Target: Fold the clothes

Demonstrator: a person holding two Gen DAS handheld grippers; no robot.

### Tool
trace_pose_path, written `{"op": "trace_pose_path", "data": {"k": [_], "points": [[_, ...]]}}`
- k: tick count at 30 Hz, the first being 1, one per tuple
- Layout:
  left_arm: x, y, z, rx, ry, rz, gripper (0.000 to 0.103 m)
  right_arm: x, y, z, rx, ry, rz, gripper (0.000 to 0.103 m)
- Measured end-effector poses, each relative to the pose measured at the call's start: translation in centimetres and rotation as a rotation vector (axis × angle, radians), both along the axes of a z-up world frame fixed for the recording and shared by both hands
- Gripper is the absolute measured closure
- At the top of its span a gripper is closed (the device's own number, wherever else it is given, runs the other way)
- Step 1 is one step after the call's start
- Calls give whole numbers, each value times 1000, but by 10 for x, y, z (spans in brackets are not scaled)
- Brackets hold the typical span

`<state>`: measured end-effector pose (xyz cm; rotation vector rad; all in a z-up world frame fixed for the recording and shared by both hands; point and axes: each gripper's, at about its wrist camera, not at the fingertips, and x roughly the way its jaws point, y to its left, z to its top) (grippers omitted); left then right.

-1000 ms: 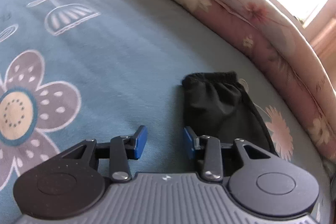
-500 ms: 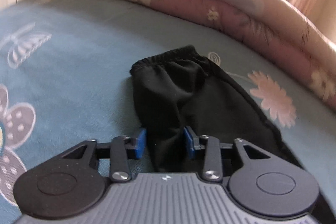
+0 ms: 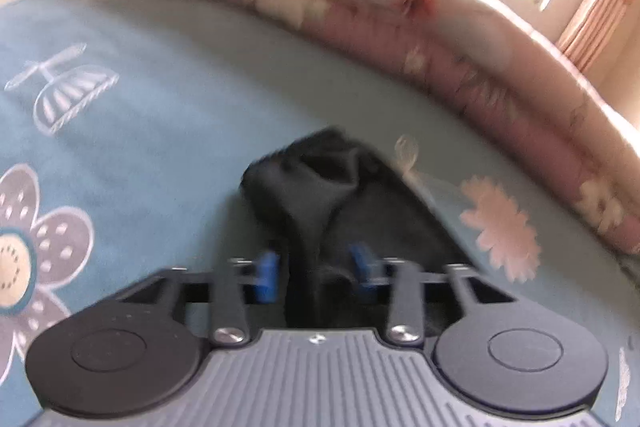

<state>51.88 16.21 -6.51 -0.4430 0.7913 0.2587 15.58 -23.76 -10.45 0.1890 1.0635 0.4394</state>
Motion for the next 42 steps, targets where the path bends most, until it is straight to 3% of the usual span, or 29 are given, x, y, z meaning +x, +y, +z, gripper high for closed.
{"op": "trace_pose_path", "data": {"k": [4,7,14,18,22,26,30,36,42], "points": [[-10,5,-6,52,52,56,56,-1,-1,0,2,-4,-3,5],[-21,1,1,89,59,29,56,-1,-1,-1,7,-6,-7,5],[-80,-59,31,149,34,-335,56,0,3,-1,-4,-11,8,2],[-144,-93,41,141,18,-518,54,-3,2,1,5,-15,-8,2],[-215,-108,50,169,23,-625,52,-12,-3,10,-1,-40,-21,2],[-283,-114,57,282,6,-651,44,-23,-13,22,-8,-77,-48,3],[-339,-110,55,360,39,-607,42,-37,-26,32,-21,-102,-93,3],[-392,-87,52,358,87,-485,41,-66,-51,40,-64,-115,-182,3],[-420,-74,56,353,67,-439,38,-109,-102,51,-125,-148,-396,3]]}}
